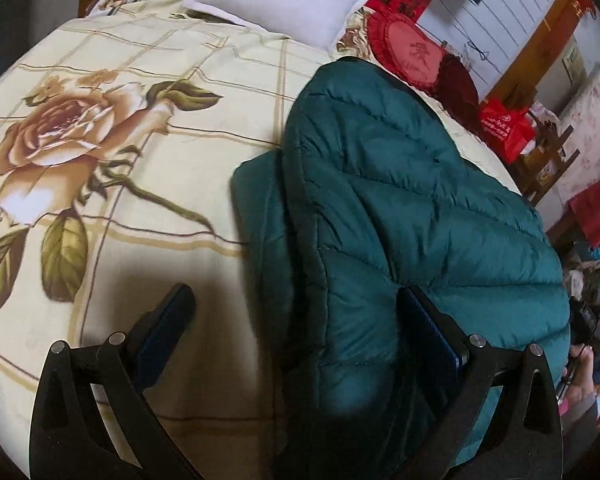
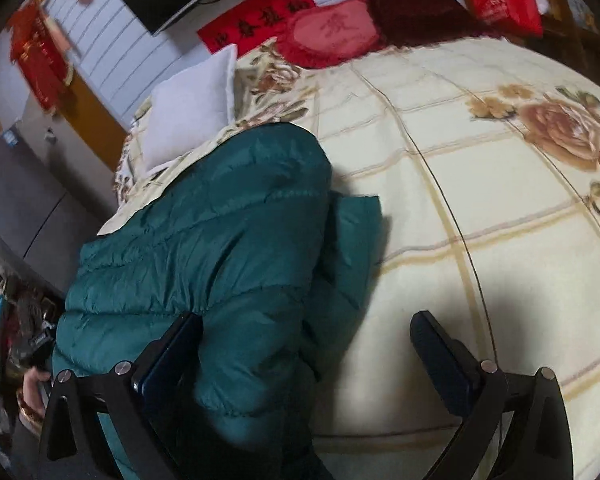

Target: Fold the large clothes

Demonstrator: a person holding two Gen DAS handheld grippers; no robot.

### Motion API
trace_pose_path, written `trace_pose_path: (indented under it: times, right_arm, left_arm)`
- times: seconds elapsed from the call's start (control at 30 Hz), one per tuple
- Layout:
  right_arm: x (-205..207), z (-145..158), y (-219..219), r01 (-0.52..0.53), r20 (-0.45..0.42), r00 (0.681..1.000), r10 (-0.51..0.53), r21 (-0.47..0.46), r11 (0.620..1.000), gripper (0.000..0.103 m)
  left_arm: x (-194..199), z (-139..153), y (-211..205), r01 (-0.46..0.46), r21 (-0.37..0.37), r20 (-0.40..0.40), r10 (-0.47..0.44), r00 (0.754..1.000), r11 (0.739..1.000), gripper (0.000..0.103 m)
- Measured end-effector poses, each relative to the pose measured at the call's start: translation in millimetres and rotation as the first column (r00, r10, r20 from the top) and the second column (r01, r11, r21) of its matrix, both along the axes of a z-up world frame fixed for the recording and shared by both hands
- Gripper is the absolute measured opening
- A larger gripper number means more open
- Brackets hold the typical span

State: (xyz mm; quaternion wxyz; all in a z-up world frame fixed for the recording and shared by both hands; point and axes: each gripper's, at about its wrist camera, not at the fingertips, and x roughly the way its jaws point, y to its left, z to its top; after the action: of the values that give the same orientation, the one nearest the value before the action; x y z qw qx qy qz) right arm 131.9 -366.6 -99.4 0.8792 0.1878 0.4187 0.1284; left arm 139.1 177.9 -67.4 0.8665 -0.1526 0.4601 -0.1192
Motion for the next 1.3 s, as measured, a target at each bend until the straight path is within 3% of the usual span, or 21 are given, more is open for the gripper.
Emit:
trace_pose_path:
  times: [0.13, 0.2, 0.23, 0.4, 0.47, 0.5, 0.57, 0.63, 0.8, 0.93, 1.3]
  right_arm:
    - [4.0, -2.7, -1.1, -0.041, 0.01, 0.999, 0.041, 0.049, 0.998, 0.103]
    - [7.1, -1.8, 0.8, -0.071, 0.016, 0.997, 0.07, 0.085, 0.994, 0.103]
    - [9.1, -2.6, 1.6, -0.093, 0.019, 0.996, 0.092, 0.106, 0.99, 0.103]
    - [21.4, -3.5, 7.1, -0.121, 0.025, 0.993, 0.118, 0.148, 0.982, 0.103]
    - [23.9, -4.7, 7.4, -0.118, 0.026, 0.993, 0.116, 0.162, 0.98, 0.097]
    - [21.9, -4.2, 6.5, -0.116, 0.029, 0.993, 0.113, 0.165, 0.979, 0.084]
    - [18.6, -4.2, 5.0, -0.133, 0.041, 0.991, 0.128, 0.198, 0.971, 0.074]
    - [13.4, 0.9, 7.2, -0.144, 0.074, 0.988, 0.133, 0.171, 0.975, 0.062]
    - [7.7, 16.0, 29.1, -0.156, 0.152, 0.976, 0.155, -0.007, 0.988, 0.051]
    - [2.4, 31.3, 32.5, -0.142, 0.209, 0.967, 0.148, -0.042, 0.989, 0.036]
    - [-34.9, 92.2, 32.7, -0.03, 0.371, 0.927, 0.062, -0.091, 0.995, 0.03]
  left_arm:
    - [4.4, -1.1, 1.6, 0.044, -0.051, 0.007, -0.044, 0.999, 0.998, 0.103]
    - [5.7, -2.5, 1.9, 0.094, -0.14, 0.011, -0.093, 0.996, 0.986, 0.092]
    - [8.1, -3.3, 1.3, 0.104, -0.166, 0.008, -0.104, 0.995, 0.981, 0.092]
    - [8.7, -0.2, -11.4, 0.093, -0.084, 0.018, -0.092, 0.996, 0.992, 0.088]
    - [6.6, 2.0, -12.4, 0.102, -0.088, 0.034, -0.099, 0.994, 0.991, 0.079]
    - [5.4, 3.3, -13.2, 0.103, -0.092, 0.04, -0.1, 0.994, 0.99, 0.072]
    - [0.4, 7.6, -16.3, 0.102, -0.067, 0.065, -0.098, 0.993, 0.993, 0.063]
    - [-4.4, 12.3, -24.2, 0.104, -0.01, 0.095, -0.102, 0.99, 0.995, 0.057]
    - [-15.3, 20.5, -40.6, 0.073, 0.117, 0.168, -0.092, 0.981, 0.99, 0.04]
    - [-25.8, 37.0, -37.3, 0.038, 0.091, 0.231, -0.058, 0.971, 0.995, 0.03]
    - [-53.4, 71.7, -49.6, 0.055, -0.018, 0.326, -0.046, 0.944, 0.998, 0.028]
